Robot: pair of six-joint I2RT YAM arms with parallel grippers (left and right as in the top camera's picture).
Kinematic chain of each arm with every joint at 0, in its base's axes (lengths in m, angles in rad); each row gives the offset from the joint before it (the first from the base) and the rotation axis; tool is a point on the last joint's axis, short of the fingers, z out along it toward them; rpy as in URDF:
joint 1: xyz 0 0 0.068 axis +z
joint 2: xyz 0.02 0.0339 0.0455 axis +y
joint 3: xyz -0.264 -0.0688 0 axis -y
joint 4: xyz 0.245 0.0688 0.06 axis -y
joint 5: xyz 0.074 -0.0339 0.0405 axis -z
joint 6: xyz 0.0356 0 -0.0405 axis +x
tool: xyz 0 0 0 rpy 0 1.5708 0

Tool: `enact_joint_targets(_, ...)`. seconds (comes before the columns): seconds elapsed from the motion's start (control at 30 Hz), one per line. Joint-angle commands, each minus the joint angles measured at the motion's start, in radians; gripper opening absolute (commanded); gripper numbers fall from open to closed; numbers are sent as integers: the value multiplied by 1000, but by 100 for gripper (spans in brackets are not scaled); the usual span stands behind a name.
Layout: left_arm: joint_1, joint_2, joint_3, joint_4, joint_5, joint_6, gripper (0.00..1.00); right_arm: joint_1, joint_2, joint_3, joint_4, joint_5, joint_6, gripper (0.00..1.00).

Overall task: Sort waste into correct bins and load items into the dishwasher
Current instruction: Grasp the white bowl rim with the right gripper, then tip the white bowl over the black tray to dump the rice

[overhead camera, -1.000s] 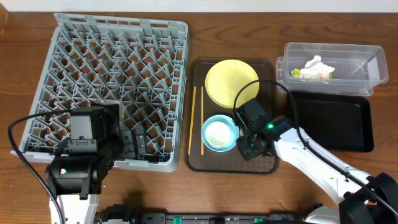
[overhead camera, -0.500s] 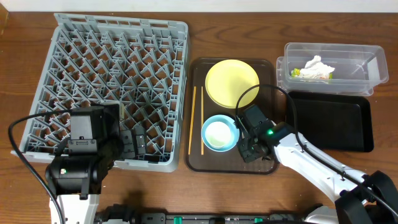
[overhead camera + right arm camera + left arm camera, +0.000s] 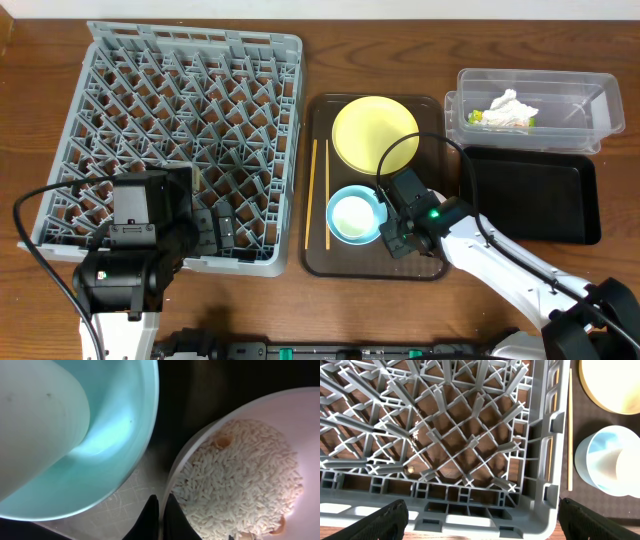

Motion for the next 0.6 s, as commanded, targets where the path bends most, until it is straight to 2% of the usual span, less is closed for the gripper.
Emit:
enact_joint_targets(0.0, 5, -1, 18, -3, 2, -9, 96, -5, -11, 32, -21, -3, 51, 1)
enact_joint_targets(0.3, 5, -1, 18, -3, 2, -9, 96, -142, -95, 237, -125, -86, 89, 1)
enact_joint_targets(0.57, 5, -1, 18, -3, 2, -9, 96, -417, -117, 266, -132, -376, 93, 1)
